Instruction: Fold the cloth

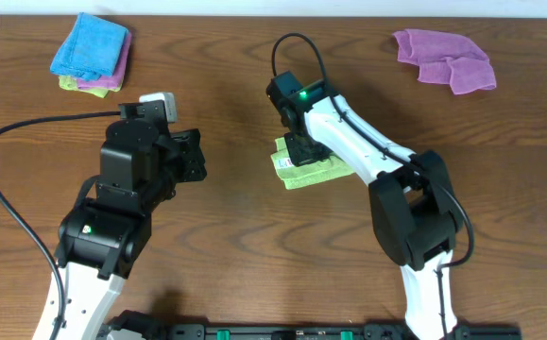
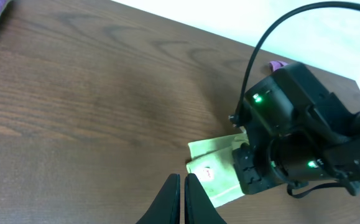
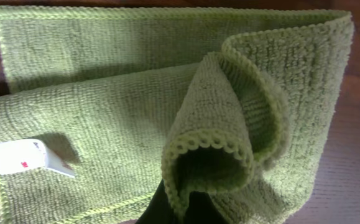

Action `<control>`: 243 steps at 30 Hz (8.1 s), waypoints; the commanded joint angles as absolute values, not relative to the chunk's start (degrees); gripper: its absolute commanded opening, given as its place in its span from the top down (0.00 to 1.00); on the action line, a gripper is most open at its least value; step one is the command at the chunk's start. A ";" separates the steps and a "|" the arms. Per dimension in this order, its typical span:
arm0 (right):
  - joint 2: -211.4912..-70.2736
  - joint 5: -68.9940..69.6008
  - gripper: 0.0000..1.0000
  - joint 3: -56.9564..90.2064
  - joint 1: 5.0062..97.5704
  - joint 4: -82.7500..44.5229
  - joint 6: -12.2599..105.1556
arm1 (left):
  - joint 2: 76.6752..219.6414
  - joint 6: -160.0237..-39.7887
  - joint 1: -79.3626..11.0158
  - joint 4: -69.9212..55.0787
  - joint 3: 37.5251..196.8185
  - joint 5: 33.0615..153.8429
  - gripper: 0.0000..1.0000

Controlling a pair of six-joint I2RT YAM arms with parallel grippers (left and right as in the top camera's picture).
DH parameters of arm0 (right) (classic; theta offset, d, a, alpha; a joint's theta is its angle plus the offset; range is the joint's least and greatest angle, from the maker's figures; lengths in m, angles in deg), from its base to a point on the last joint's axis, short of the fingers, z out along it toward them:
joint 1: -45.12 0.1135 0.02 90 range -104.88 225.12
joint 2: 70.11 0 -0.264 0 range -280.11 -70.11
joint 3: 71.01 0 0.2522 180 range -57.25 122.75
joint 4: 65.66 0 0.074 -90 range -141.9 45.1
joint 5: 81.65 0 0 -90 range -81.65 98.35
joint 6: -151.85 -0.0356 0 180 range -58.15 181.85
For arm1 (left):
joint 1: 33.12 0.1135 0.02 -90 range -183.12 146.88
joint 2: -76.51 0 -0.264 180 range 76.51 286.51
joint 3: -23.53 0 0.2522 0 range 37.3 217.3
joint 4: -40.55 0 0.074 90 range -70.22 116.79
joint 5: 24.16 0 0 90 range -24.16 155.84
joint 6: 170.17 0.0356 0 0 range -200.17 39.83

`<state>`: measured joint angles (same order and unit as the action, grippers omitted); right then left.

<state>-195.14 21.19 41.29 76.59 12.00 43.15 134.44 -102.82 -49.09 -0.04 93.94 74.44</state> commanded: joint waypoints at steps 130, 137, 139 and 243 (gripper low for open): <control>-193.39 -4.76 0.98 38.41 62.23 4.57 45.16 | 180.30 -125.53 -52.43 38.80 80.06 106.37 0.47; -193.39 -4.78 0.98 38.76 61.86 5.05 45.18 | 180.28 -119.94 -50.86 34.53 80.06 107.29 0.20; -193.39 -4.78 0.99 38.76 62.07 5.18 45.20 | 180.28 -119.41 -50.90 32.61 79.82 105.28 0.19; -193.31 -0.89 0.98 50.69 56.96 14.40 50.32 | 192.50 -107.35 -13.18 49.05 124.41 97.19 0.94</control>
<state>-194.77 -1.02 49.57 56.44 14.40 49.49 190.03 -108.77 -13.29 48.70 120.43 96.16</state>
